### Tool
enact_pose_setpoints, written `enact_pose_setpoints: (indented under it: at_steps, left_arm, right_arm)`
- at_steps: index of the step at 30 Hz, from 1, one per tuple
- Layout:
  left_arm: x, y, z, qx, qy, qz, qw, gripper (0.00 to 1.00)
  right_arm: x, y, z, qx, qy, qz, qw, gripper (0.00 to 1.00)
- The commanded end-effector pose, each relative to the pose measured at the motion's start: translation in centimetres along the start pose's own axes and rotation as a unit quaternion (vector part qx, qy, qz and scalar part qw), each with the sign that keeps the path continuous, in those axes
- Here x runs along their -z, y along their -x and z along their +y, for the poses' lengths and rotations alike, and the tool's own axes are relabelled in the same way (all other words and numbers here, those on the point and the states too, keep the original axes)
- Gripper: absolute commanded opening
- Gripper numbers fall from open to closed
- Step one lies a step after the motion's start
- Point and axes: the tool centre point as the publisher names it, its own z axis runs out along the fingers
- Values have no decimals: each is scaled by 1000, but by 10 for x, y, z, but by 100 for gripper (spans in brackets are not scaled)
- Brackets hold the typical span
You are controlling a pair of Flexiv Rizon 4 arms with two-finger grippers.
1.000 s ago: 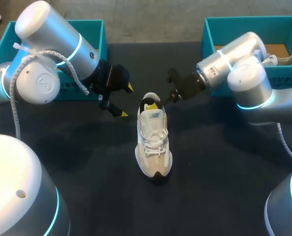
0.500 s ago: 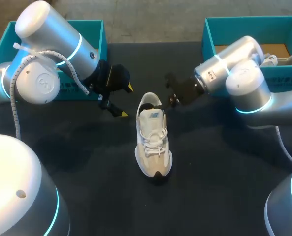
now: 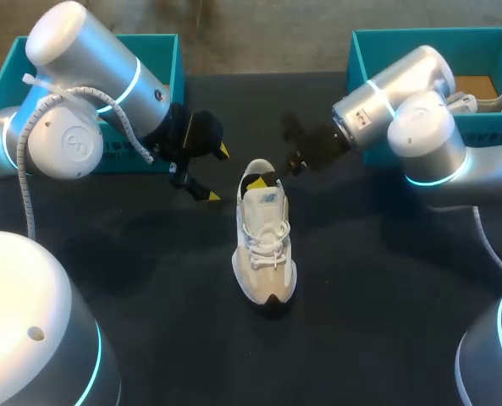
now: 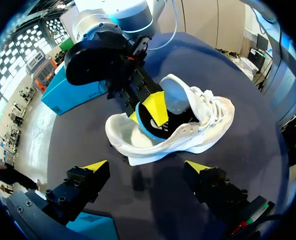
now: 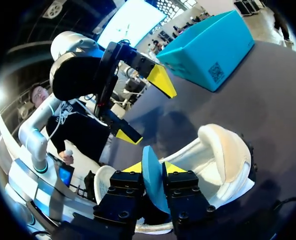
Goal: Take the shoe out of the shoebox, open the shoe tongue, remove and reinsert the insole, then place the shoe into the shoebox
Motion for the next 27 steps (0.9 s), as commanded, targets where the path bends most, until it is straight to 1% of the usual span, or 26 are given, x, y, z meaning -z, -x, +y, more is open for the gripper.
enact_pose_setpoints:
  at_steps: [1, 7, 11, 16, 18, 22, 27]
  left_arm:
    - [0, 0, 0, 0, 1, 1, 1000, 100]
    - [0, 0, 0, 0, 1, 1, 1000, 100]
    - [0, 0, 0, 0, 1, 1, 1000, 100]
    - [0, 0, 0, 0, 1, 1, 1000, 100]
    - [0, 0, 0, 0, 1, 1, 1000, 100]
    - [0, 0, 0, 0, 1, 1, 1000, 100]
    - [0, 0, 0, 0, 1, 1, 1000, 100]
  right_arm:
    - [1, -3, 3, 3, -5, -6, 1000, 25]
    - [1, -5, 8, 9, -5, -11, 1000, 29]
    - [3, -5, 10, 14, -5, -13, 1000, 37]
    - [7, -8, 15, 23, -10, -21, 999, 39]
    - [9, -10, 17, 26, -12, -24, 999, 42]
    - [11, -13, 21, 34, -14, -28, 999, 45]
    - [15, -16, 27, 46, -10, -37, 998, 45]
